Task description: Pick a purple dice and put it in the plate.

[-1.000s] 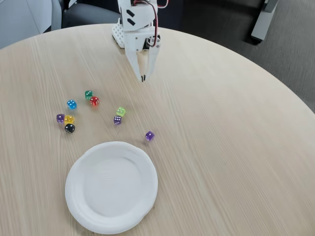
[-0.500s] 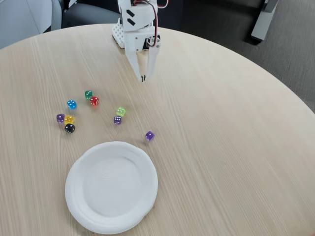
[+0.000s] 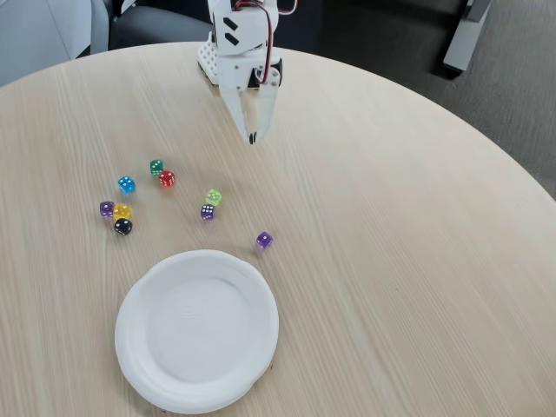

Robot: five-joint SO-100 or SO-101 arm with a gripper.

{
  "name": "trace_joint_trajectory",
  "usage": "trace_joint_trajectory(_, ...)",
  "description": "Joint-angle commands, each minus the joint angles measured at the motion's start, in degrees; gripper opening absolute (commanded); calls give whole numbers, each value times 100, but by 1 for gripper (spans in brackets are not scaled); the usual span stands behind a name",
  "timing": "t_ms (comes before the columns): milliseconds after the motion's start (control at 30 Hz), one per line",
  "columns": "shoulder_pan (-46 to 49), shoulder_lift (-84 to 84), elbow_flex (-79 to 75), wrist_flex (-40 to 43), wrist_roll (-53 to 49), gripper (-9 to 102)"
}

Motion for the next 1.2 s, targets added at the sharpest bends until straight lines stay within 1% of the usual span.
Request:
trace_joint_trajectory(0,-44,-44,-114,-70,193,0)
trace_joint_trajectory(200,-44,-413,-343,-185,439,0)
trace_joint_trajectory(300,-44,-879,-571,-510,580,0)
trace_joint_trajectory(467,-44,-2083,-1248,-1283,914,0)
trace_joint_trajectory(567,-44,-2892,-1934,-1494,1248,0)
trace_joint_trajectory(733,-44,-4078,-3524,-1415,1986,0)
trace_joint_trajectory(833,35,-4816,-4333,-1406,2083,0)
trace_joint_trajectory(900,44,-5300,-4755,-1283,2065,0)
trace_joint_trajectory(967,53,-5739,-5150,-949,2127,0)
trace_joint_trajectory(1167,53,-6899,-6135,642,2575,0)
